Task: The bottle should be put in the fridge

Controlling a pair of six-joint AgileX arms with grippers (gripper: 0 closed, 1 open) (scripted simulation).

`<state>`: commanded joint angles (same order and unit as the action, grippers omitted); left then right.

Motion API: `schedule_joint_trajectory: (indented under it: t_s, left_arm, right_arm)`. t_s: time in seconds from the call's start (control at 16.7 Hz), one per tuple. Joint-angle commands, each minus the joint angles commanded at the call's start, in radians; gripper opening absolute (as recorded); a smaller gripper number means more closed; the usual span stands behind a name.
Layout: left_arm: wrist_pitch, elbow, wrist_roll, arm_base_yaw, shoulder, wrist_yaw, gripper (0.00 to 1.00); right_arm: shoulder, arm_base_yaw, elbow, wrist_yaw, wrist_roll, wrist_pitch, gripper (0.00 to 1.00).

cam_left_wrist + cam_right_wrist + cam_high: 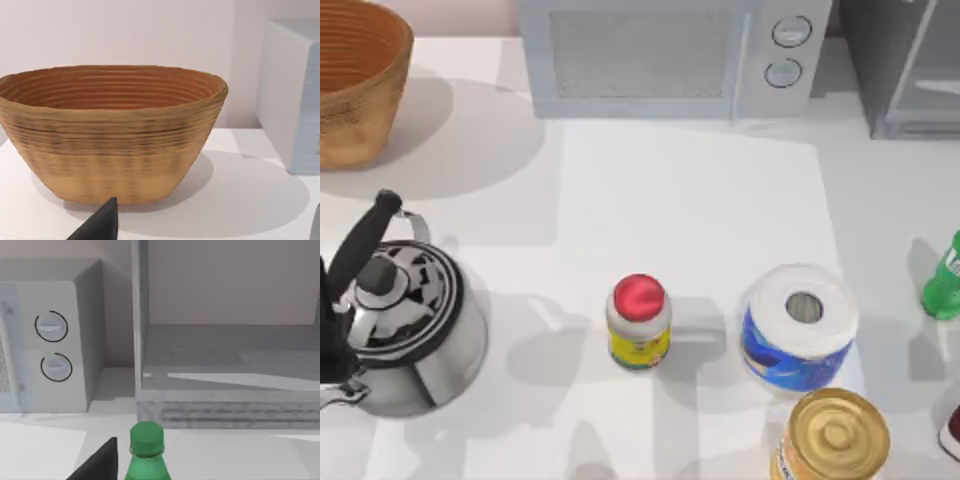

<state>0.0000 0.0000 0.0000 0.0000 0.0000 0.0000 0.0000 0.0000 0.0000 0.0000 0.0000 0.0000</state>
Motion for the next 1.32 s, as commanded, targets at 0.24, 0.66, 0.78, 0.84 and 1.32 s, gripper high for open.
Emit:
schedule_joint_trajectory:
  t_s: [0.24, 0.66, 0.78, 0.84, 1.32]
  left_arm:
    - [0.0, 0.0, 0.0, 0.0, 0.0, 0.0, 1.0]
    - [0.0, 0.0, 0.0, 0.0, 0.0, 0.0, 1.0]
    - [0.0, 0.0, 0.0, 0.0, 0.0, 0.0, 1.0]
    - [0.0, 0.0, 0.0, 0.0, 0.0, 0.0, 1.0]
    - [0.0, 0.0, 0.0, 0.0, 0.0, 0.0, 1.0]
  right_arm:
    - [0.034, -0.025, 0.015, -0.027, -0.033, 0.0, 1.0]
    - [0.471, -0.247, 0.207, -0.349, -0.406, 0.09, 1.0]
    - [0.674, -0.312, 0.274, -0.484, -0.519, 0.145, 1.0]
    - [0.785, -0.344, 0.304, -0.554, -0.569, 0.173, 1.0]
    - [1.497, -0.501, 0.392, -1.039, -0.762, 0.372, 1.0]
